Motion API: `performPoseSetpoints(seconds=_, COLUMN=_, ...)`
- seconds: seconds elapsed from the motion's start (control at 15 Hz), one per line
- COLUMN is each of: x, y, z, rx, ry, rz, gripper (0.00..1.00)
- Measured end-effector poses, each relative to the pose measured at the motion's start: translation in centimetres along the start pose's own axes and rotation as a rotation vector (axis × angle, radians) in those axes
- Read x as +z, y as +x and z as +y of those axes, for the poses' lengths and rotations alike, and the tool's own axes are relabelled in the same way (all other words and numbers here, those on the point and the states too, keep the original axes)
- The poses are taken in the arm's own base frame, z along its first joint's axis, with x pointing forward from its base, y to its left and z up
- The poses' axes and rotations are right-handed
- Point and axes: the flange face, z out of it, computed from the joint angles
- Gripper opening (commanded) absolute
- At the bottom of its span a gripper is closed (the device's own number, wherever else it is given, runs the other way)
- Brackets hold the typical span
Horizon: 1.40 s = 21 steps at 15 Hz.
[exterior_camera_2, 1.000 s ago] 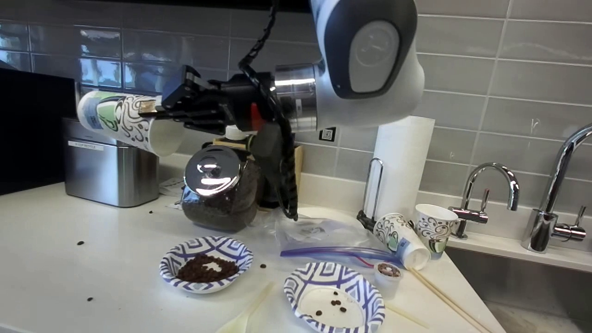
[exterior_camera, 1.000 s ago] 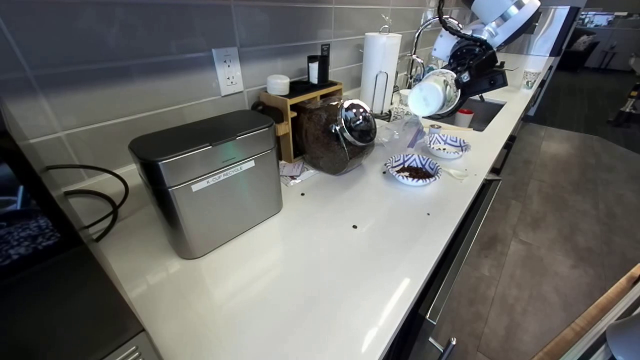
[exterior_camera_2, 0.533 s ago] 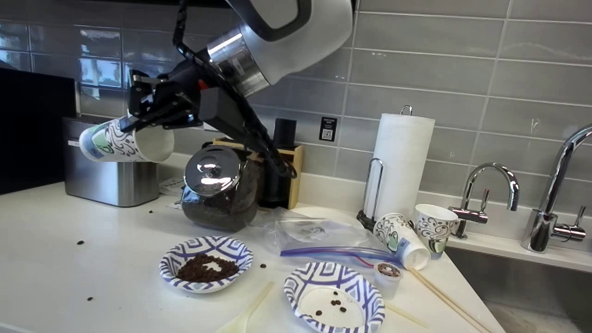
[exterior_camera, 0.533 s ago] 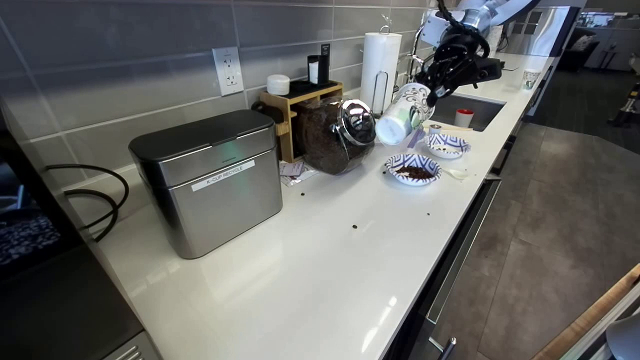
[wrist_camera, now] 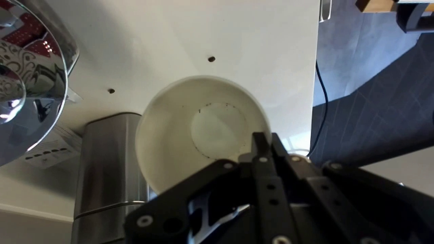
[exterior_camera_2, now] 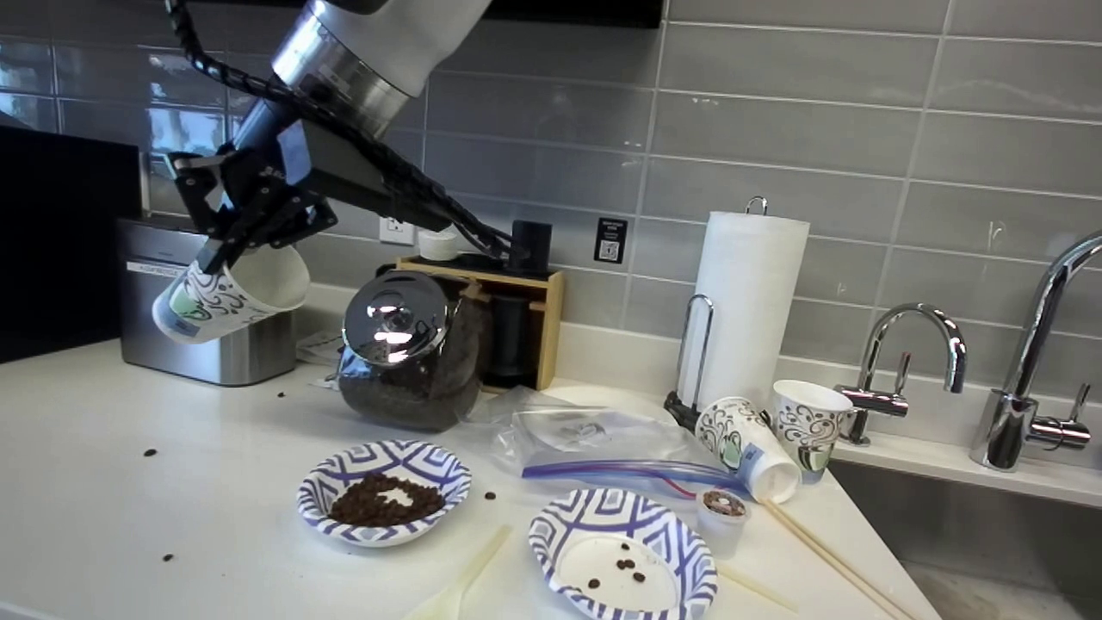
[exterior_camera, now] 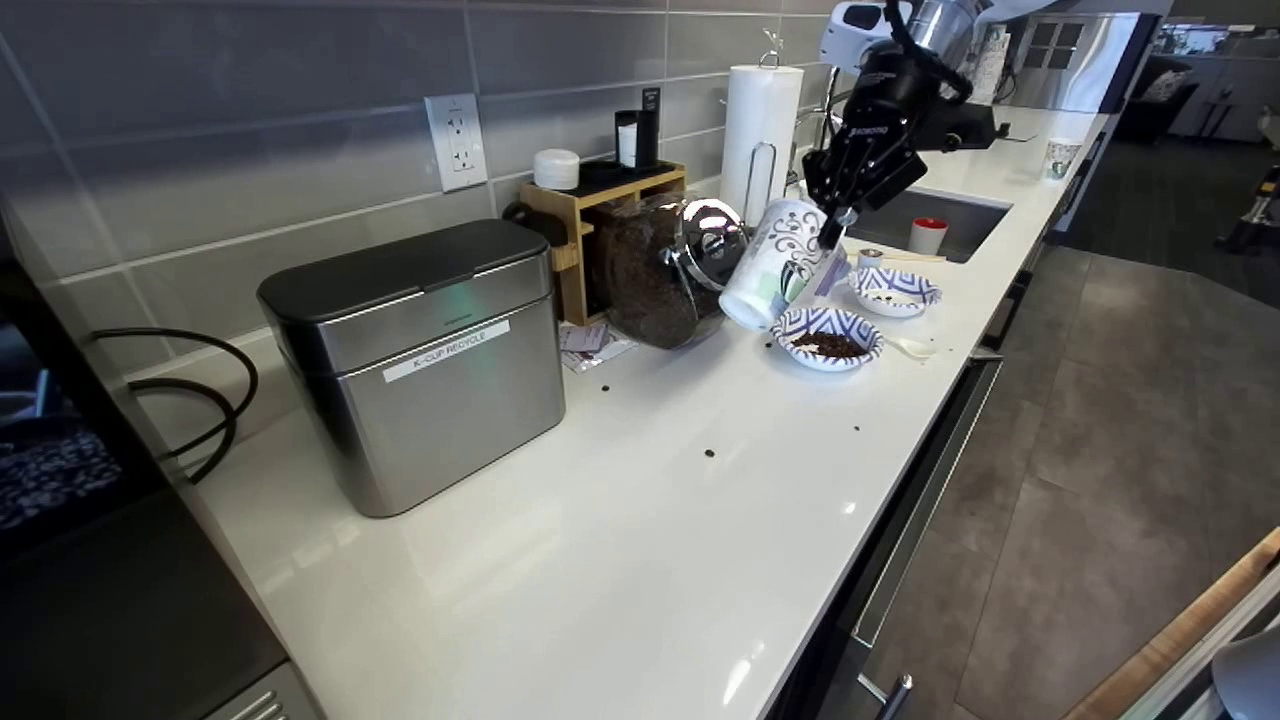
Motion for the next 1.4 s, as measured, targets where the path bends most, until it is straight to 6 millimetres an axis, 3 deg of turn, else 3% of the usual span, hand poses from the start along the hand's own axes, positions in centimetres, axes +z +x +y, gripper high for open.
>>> performPoseSetpoints(seconds=0.2, x=0.7, y=1.0, z=-0.3, rx=-0.010, ry=-0.004, rz=-0.032, gripper=0.04)
performPoseSetpoints(seconds=0.87, x=0.5, y=0.7, z=-0.5, rx=-0.032, ry=0.003, rz=-0.087, gripper=0.01)
performPoseSetpoints(seconds=1.4, x=1.3, y=5.6, z=-1.9, rx=-0.185, ry=-0.079, rz=-0.353, gripper=0.01)
